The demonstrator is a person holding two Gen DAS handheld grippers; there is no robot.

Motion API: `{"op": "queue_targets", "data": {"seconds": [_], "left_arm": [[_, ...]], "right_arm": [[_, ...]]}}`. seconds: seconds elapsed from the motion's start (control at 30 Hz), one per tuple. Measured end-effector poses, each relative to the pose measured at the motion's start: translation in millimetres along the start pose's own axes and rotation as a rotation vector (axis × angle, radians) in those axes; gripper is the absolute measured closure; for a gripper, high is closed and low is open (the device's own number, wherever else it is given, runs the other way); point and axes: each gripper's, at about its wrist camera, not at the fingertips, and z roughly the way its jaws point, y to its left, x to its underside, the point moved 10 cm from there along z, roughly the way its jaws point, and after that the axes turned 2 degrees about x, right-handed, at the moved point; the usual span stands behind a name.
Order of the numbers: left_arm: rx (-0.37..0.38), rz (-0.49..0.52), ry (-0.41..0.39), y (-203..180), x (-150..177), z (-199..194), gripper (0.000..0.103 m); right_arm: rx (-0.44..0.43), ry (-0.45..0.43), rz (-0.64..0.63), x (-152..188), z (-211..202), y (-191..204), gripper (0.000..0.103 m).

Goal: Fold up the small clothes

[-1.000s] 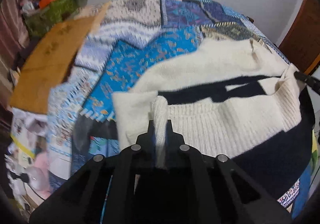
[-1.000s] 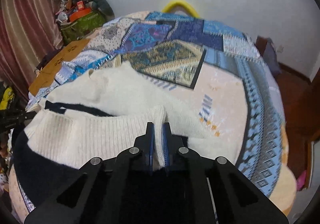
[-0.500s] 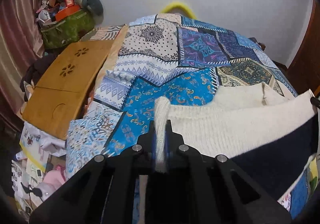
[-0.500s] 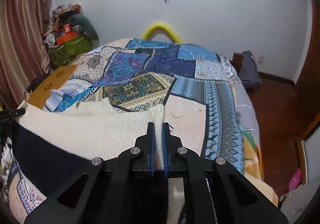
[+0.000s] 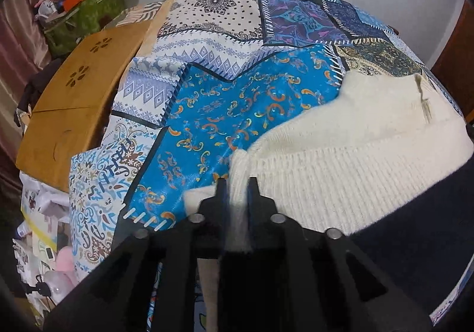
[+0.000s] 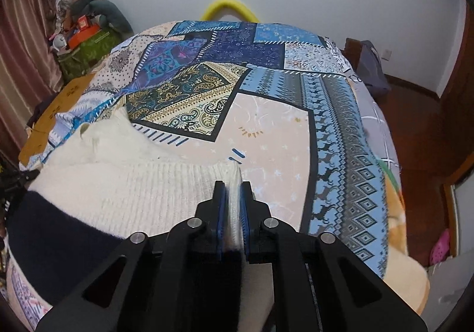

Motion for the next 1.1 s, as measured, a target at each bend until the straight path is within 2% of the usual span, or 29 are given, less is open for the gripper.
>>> {"op": "queue_targets", "data": {"seconds": [0.07, 0.17, 0.3, 0.37, 0.5, 0.63, 0.77, 0.93, 1.1], "left_arm": [[-0.005, -0.013, 0.007, 4, 0, -2, 0.071], [-0.018, -0.047, 0.008, 11, 0, -12, 0.054], [-0.009, -0.048, -0.034, 9, 0, -45, 0.051], [-0.009, -0.032, -0.06, 4, 0, -62, 0.045], [-0.012, 0.031, -0.106, -14, 1, -89, 0.038], [0.024, 0.094, -0.127, -48, 7, -106, 0.035], [0.059, 0.149, -0.132, -82, 14, -109, 0.026], [0.1, 0.17, -0.089, -113, 26, -87, 0.025], [0.111, 0.161, -0.029, -122, 41, -60, 0.024]], "right_arm": [[0.019, 0.01, -0.01, 1, -4, -3, 0.083], [0.051, -0.006, -0.031, 2, -21, -5, 0.072], [0.03, -0.026, -0.049, 3, -44, 2, 0.069], [0.011, -0.061, -0.073, 4, -64, 14, 0.059], [-0.038, -0.104, -0.122, 4, -87, 43, 0.055], [-0.09, -0.113, -0.188, 10, -97, 81, 0.039], [-0.121, -0.083, -0.25, 25, -88, 112, 0.039], [-0.158, -0.014, -0.25, 45, -65, 135, 0.039], [-0.189, 0.066, -0.226, 63, -37, 145, 0.039]]}}
